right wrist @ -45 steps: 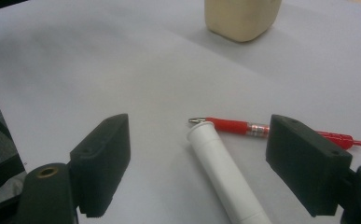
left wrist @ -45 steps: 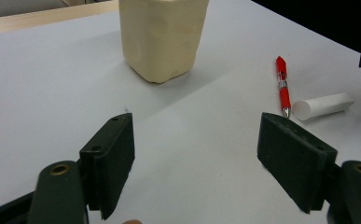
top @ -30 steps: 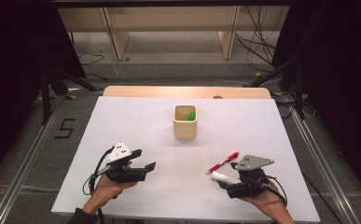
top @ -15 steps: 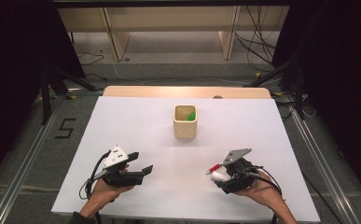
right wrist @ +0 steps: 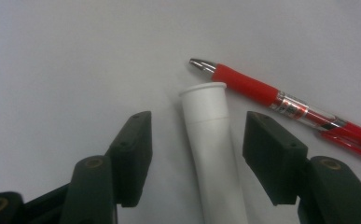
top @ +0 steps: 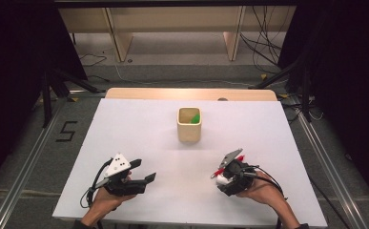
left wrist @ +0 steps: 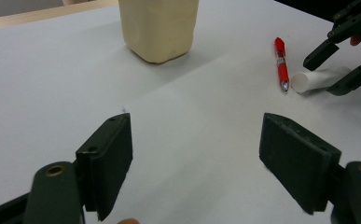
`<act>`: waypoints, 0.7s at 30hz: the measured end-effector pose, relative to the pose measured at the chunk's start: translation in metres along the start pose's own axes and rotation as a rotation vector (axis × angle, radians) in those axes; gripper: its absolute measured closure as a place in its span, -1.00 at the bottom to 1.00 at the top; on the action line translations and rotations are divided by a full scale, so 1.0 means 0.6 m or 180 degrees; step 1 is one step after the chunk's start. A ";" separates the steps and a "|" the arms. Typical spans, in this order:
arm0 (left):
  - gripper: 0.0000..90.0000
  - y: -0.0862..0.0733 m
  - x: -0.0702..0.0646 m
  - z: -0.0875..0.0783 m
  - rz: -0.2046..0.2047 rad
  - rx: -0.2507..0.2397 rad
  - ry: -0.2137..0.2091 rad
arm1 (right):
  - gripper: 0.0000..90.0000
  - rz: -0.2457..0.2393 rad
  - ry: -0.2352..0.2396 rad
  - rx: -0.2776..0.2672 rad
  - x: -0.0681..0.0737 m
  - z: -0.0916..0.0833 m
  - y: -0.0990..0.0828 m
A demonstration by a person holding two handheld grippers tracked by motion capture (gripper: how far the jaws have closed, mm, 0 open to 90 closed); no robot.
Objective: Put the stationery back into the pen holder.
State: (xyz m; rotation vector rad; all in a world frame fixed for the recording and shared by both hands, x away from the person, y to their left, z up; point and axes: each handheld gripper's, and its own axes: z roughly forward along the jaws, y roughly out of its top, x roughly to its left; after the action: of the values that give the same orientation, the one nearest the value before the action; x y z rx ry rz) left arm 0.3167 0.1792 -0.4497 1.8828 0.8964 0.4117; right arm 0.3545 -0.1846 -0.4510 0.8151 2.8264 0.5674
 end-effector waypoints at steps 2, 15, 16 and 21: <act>-0.44 -0.001 -0.001 -0.001 0.0010 -0.0008 -0.0003 | 0.02 -0.0022 -0.0004 0.0034 -0.002 0.002 0.002; -0.44 -0.007 0.008 -0.008 -0.0021 -0.0034 0.0034 | 0.31 -0.0068 0.0011 0.0325 -0.011 0.014 0.009; -0.44 -0.008 0.009 -0.008 -0.0020 -0.0029 0.0034 | 0.35 -0.0105 -0.0003 0.0327 -0.013 0.015 0.010; -0.44 -0.008 0.008 -0.007 -0.0011 -0.0025 0.0034 | 0.46 -0.0178 0.0025 0.0427 -0.012 0.018 0.017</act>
State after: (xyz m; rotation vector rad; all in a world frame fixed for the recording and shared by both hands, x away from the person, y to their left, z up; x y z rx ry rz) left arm 0.3153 0.1869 -0.4523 1.8733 0.9035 0.4230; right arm 0.3682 -0.1770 -0.4566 0.7541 2.9097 0.3773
